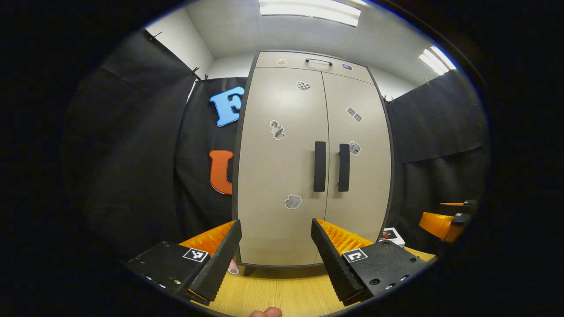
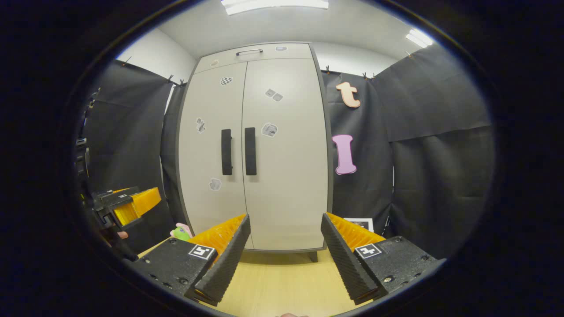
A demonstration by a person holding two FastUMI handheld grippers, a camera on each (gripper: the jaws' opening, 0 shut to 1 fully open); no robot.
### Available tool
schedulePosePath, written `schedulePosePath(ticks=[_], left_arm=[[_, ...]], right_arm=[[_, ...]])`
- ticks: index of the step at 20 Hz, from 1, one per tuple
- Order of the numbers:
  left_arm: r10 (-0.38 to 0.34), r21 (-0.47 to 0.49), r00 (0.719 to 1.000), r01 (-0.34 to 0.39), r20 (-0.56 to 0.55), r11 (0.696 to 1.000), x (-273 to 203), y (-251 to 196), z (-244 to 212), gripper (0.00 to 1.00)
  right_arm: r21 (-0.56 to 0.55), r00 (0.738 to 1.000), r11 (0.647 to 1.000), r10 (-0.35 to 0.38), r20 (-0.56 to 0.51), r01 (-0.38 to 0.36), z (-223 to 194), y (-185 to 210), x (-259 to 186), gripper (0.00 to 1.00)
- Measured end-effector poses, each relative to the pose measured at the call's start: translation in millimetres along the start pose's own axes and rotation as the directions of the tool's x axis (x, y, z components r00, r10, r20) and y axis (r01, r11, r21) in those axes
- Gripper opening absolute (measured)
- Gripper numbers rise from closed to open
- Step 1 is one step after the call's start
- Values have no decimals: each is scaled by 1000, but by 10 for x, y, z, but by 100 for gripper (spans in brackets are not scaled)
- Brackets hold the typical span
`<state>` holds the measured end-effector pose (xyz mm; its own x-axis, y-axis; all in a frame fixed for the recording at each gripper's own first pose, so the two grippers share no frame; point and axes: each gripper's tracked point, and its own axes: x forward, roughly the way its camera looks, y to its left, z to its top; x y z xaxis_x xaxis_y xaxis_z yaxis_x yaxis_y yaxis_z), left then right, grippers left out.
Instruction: Open the right door of the double-door shoe cabinet with the right hand, and open the left door with the left hand.
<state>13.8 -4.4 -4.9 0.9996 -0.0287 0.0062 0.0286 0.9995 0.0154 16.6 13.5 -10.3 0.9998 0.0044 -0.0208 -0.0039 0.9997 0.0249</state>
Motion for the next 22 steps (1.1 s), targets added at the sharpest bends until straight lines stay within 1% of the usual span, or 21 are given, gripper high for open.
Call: schedulePosePath(ticks=[2,5,6,7,8,9,10,11,12,14,15,16,17,18,19,20,21,22], left_arm=[[-13,-5,1000,13,1,1000,-13,-32,-9,95],[-20,-6,1000,20,2,1000,-34,-34,-8,95],[-21,-7,1000,21,-1,1000,-44,-37,-24,95],[-21,-8,1000,21,-3,1000,-54,-31,-36,95],[-19,-10,1000,19,-4,1000,-51,-19,-36,95],[-18,-15,1000,18,-5,1000,-61,-11,-40,95],[-20,-19,1000,20,-9,1000,-77,-7,-58,95],[-19,-21,1000,19,-12,1000,-93,-4,-69,95],[-16,-20,1000,15,-14,1000,-110,13,-77,95],[-4,-15,1000,3,-17,1000,-130,57,-95,95],[3,-14,1000,-3,-21,1000,-131,84,-117,95],[11,-13,1000,-11,-23,1000,-135,106,-123,95],[17,-12,1000,-17,-21,1000,-144,133,-129,95],[23,-11,1000,-23,-21,1000,-140,159,-132,95],[29,-10,999,-29,-25,1000,-154,183,-153,95],[34,-10,999,-34,-30,999,-154,201,-166,95],[42,-11,999,-42,-35,999,-160,233,-188,95],[48,-14,998,-49,-37,999,-176,259,-194,95]], right_arm=[[-1,1000,1000,15,2,-15,43,51,73,100],[5,1000,1000,18,14,-18,197,84,259,100],[15,1000,1000,20,22,-20,267,101,369,96],[26,999,999,31,34,-32,347,136,484,100],[29,998,999,43,45,-44,425,168,604,100],[26,996,998,58,69,-60,528,205,752,96],[14,995,998,67,72,-69,582,222,903,100],[1,995,997,78,65,-78,630,260,1060,96],[-9,995,996,87,56,-87,671,304,1203,100],[-9,993,995,104,56,-104,793,417,1446,100],[-1,994,995,104,46,-104,822,462,1559,96],[1,994,995,101,30,-101,823,497,1669,100],[-1,995,995,97,21,-97,837,531,1781,96],[-4,996,996,87,20,-87,852,549,1885,96],[-10,997,997,74,22,-73,877,565,1987,100],[-15,998,999,53,22,-52,886,553,2093,100],[-19,1000,999,26,18,-25,892,528,2188,96],[-22,1000,1000,12,3,-12,873,519,2252,96]])
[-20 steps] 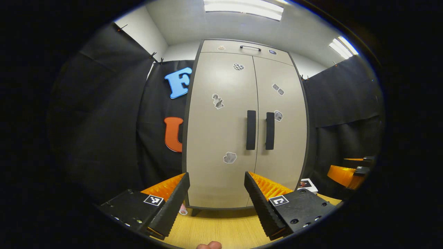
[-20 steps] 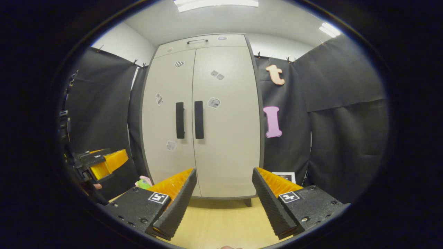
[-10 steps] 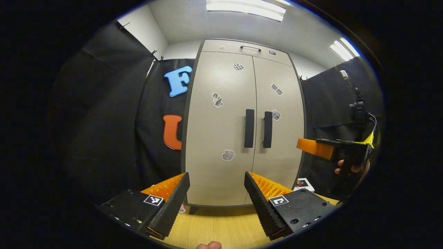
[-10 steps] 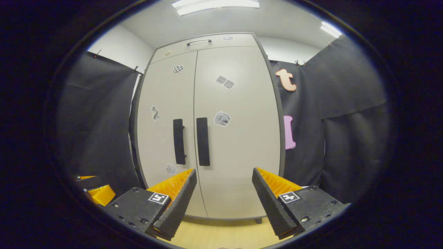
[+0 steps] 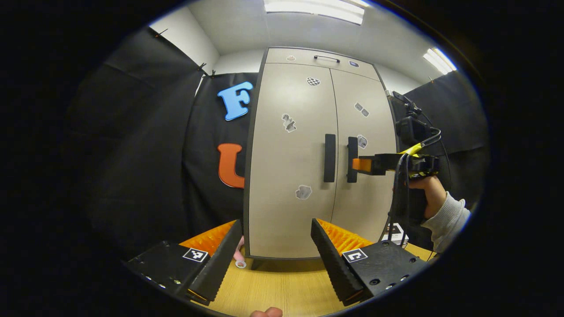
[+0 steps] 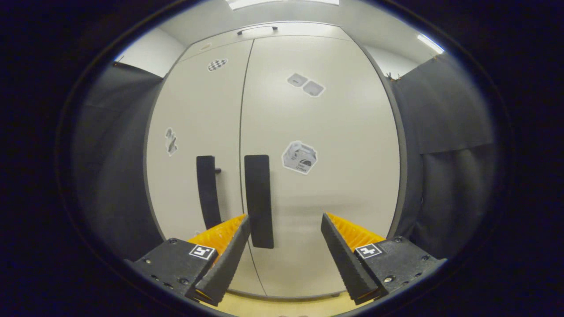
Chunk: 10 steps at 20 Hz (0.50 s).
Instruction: Open the right door of the double-door shoe cabinet with the right hand, and open the left door with the left hand.
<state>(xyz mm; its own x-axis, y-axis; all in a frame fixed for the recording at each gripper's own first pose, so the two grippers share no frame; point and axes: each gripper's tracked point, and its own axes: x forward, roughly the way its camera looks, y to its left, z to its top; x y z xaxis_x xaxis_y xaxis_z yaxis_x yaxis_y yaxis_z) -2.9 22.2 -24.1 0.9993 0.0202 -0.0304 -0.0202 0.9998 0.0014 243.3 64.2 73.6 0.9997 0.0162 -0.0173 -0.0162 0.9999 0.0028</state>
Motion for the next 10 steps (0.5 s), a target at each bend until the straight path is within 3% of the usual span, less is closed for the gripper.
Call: schedulePosePath(ticks=[2,6,8,10], left_arm=[[15,-8,1000,-15,4,1000,11,56,17,95],[12,-19,1000,-12,6,1000,48,56,30,95],[5,-15,1000,-5,7,1000,41,41,34,95],[-3,-13,1000,3,11,1000,41,21,46,95]], right_arm=[[26,999,999,36,-1,-36,30,86,27,100],[7,1000,1000,22,-4,-22,37,97,18,89],[1,999,999,37,4,-37,69,131,32,92],[14,999,999,41,-7,-41,67,155,21,87]])
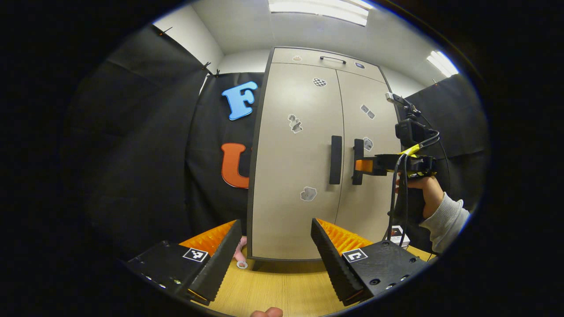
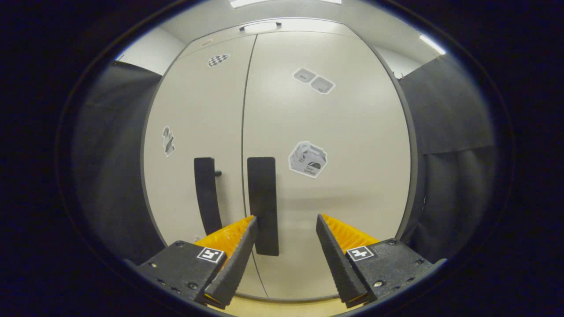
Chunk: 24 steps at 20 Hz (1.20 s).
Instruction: Open the right door of the double-door shoe cabinet with the right hand, and open the left door with the left hand.
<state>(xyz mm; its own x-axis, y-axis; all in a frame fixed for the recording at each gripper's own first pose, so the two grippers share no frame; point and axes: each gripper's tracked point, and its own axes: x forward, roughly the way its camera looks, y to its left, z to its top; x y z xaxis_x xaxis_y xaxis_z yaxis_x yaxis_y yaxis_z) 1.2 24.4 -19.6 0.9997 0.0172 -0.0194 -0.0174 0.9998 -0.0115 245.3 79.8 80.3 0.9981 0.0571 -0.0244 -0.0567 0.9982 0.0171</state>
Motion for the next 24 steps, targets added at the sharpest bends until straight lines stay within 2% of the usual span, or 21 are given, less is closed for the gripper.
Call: schedulePosePath(ticks=[2,5,9,10,13,14,15,16,18,19,24], left_arm=[[-2,2,1000,2,-4,1000,13,-2,-18,95],[10,3,1000,-10,-12,1000,13,49,-40,95],[34,-2,999,-34,-14,999,2,143,-35,95],[39,-1,999,-39,-14,999,9,167,-38,95],[47,0,999,-47,-16,999,26,209,-56,95],[46,-2,999,-46,-15,999,25,200,-38,95],[44,-3,999,-44,-14,999,29,196,-29,95],[44,-3,999,-44,-14,999,32,202,-37,95],[43,-7,999,-43,-19,999,51,215,-62,95],[43,-11,999,-43,-21,999,63,217,-68,95],[52,-21,998,-53,-26,998,63,260,-94,95]], right_arm=[[1,1000,1000,13,20,-13,48,78,25,85],[-42,1000,999,-10,21,11,67,101,138,84],[-16,1000,1000,-22,-15,22,2,41,312,84],[-8,999,999,-31,17,31,57,36,293,84],[-34,998,998,-54,12,55,9,34,327,83],[-46,998,997,-62,23,63,25,36,322,82],[-54,998,997,-58,13,58,-1,54,320,77],[-51,999,997,-50,11,51,-10,83,315,78],[-18,1000,1000,2,-7,-2,-65,205,316,65],[-12,1000,1000,4,12,-4,-35,193,342,35],[-31,999,999,30,-23,-30,-57,194,239,32]])
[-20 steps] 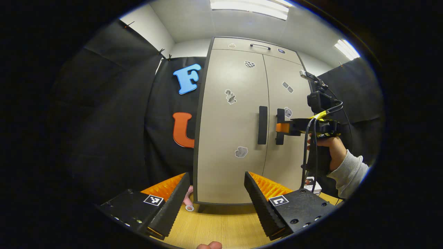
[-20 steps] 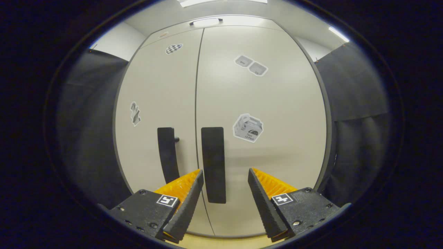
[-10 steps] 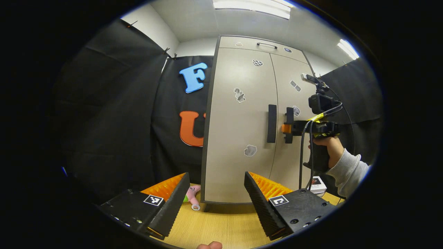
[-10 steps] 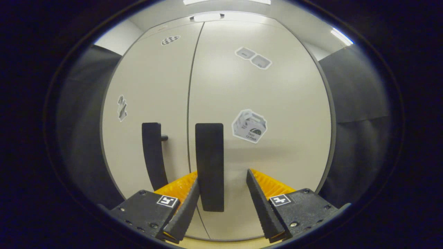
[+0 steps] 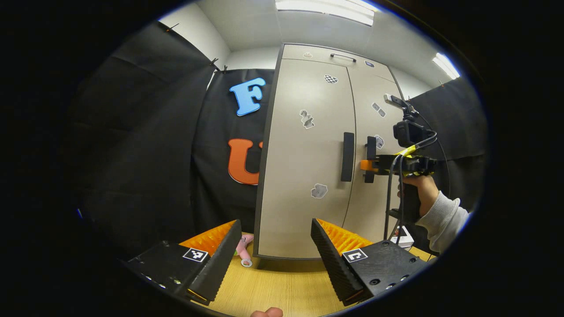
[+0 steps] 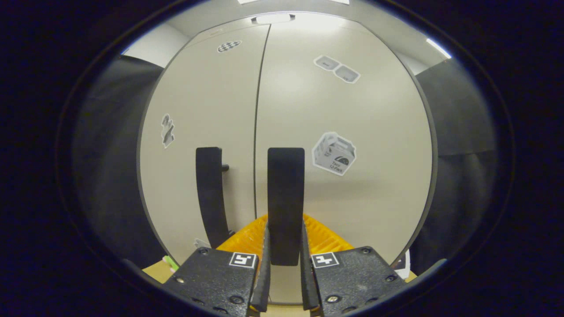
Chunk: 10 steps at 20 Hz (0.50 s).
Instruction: Open the right door of the double-door shoe cabinet with the right hand, and open the left door with the left hand.
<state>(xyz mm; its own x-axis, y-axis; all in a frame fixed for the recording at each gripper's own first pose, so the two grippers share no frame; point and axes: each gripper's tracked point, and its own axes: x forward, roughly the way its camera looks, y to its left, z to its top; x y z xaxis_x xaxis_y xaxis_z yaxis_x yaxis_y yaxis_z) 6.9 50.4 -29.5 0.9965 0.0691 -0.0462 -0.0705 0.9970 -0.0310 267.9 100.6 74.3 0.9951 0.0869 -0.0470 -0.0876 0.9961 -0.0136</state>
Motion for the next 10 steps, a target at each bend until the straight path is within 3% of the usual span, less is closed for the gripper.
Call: schedulePosePath(ticks=[10], left_arm=[[60,29,998,-60,11,998,-46,172,61,95]], right_arm=[[17,996,996,87,-16,-87,-38,-253,-922,27]])
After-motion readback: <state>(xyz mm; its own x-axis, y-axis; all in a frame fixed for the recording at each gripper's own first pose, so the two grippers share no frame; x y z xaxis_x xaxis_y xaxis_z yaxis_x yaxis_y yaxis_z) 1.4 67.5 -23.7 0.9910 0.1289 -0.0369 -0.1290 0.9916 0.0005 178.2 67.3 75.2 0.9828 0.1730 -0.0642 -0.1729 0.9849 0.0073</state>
